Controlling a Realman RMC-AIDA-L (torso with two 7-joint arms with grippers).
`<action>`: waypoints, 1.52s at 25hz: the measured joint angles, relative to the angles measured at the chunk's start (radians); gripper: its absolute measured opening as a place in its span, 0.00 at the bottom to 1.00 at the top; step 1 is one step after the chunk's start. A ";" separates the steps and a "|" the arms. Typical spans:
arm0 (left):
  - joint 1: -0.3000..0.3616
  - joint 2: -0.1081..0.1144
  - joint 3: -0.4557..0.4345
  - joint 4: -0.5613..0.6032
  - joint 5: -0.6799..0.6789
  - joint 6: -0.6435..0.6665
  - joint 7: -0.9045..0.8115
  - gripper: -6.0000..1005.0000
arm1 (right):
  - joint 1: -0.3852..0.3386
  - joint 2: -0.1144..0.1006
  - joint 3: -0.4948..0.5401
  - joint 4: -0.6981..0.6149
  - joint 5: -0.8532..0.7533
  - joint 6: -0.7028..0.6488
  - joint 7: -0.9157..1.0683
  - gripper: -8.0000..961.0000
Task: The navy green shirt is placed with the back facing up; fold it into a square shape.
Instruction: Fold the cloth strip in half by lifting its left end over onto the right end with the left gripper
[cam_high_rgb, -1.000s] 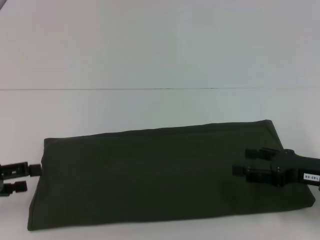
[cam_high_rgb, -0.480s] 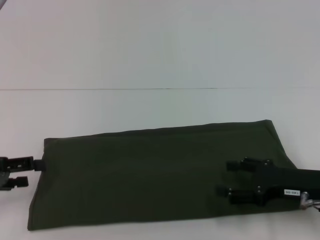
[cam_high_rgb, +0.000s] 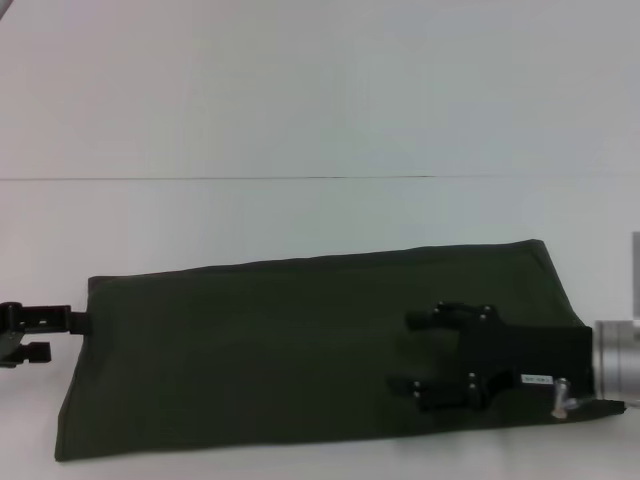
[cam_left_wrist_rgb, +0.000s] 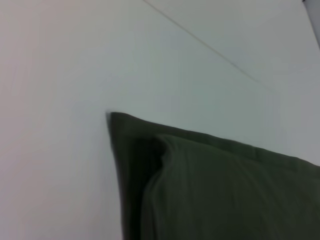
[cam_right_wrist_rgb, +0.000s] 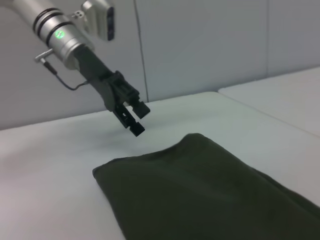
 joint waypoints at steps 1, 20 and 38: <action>-0.002 0.002 0.001 0.001 0.010 -0.001 -0.005 0.90 | 0.013 0.000 -0.001 0.016 0.001 0.010 -0.023 0.97; -0.068 -0.010 0.053 -0.054 0.044 -0.031 -0.050 0.90 | 0.095 0.002 -0.021 0.082 0.023 0.111 -0.082 0.97; -0.070 -0.027 0.127 -0.062 0.044 -0.105 -0.081 0.89 | 0.105 0.002 -0.021 0.083 0.023 0.136 -0.075 0.97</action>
